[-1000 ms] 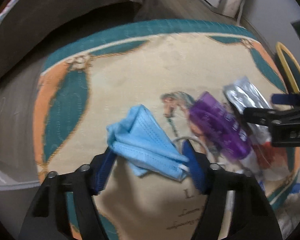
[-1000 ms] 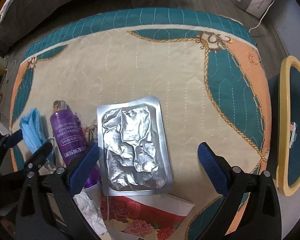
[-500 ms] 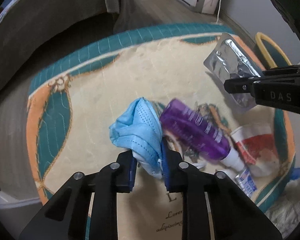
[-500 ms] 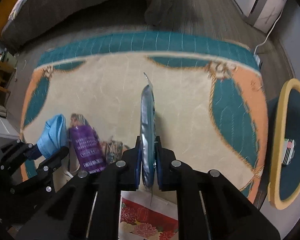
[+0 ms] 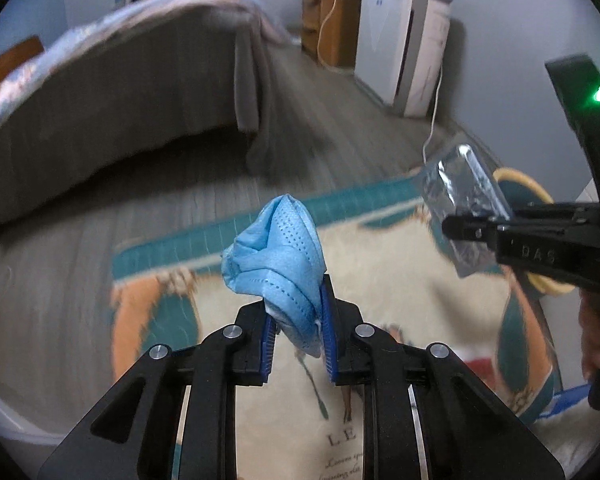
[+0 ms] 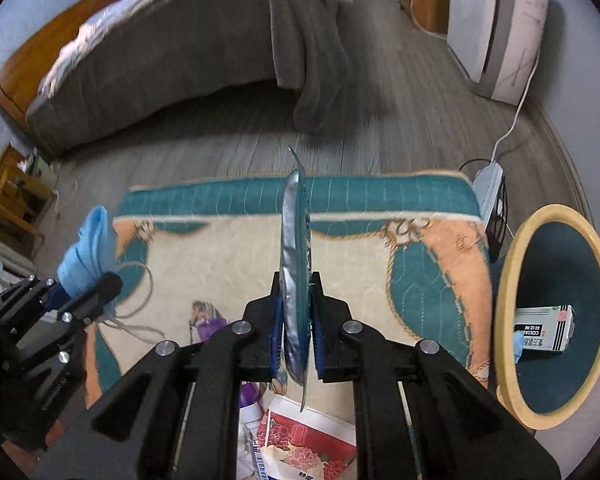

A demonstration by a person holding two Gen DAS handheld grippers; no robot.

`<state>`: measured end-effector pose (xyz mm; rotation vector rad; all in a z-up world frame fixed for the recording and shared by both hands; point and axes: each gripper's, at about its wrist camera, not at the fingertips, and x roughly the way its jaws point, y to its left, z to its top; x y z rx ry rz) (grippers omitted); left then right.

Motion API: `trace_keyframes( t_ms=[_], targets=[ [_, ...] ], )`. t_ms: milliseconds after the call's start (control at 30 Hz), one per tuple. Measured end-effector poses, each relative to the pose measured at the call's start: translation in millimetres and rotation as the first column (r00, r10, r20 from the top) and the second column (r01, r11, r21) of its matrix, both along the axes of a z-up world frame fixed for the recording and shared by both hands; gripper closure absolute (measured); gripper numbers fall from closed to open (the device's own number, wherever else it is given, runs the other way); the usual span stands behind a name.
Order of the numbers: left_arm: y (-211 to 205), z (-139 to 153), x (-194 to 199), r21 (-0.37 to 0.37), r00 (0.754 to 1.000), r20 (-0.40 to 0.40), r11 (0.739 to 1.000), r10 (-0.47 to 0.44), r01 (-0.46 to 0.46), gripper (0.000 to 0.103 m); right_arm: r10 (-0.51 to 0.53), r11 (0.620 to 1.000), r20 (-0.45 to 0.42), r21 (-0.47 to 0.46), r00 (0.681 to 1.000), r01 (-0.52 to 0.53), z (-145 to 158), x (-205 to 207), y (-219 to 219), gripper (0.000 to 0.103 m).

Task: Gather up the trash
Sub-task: 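Drop the silver blister pack into the bin with the right tool while the left tool drops the blue mask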

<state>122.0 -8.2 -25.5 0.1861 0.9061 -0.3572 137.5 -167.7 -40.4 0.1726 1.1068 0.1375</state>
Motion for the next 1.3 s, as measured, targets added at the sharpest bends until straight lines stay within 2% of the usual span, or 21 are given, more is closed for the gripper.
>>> trace_keyframes(
  t_ms=[200,433,767,1033,1300],
  targets=[
    [-10.4,30.1,-6.0,-0.019,0.997,0.073,1.0,-0.011,0.013,0.082,-0.013,1.0,0.067,0.009,0.998,0.012,33.4,-17.7,-21.5,0.091],
    [-29.0,38.7,-20.3,-0.01,0.996,0.088,1.0,-0.024,0.025,0.082,-0.006,1.0,0.101,-0.008,0.995,0.007,46.5,-40.3,-36.5,0.091],
    [-80.2,30.8,-41.0,0.016,0.992,0.073,0.994,-0.106,0.106,0.082,-0.033,0.998,0.13,-0.041,0.991,0.039,57.6,-72.2,-81.1,0.091],
    [-134.4,14.7,-59.1,0.037,0.983,0.032,0.983,-0.182,0.181,0.082,-0.102,0.994,0.151,-0.014,0.983,0.106,67.9,-92.5,-132.5,0.091],
    [-180.8,8.7,-74.9,0.055,0.967,0.03,0.967,-0.252,0.251,0.082,-0.164,0.986,0.12,-0.01,0.979,0.166,57.7,-103.1,-178.3,0.091]
  ],
)
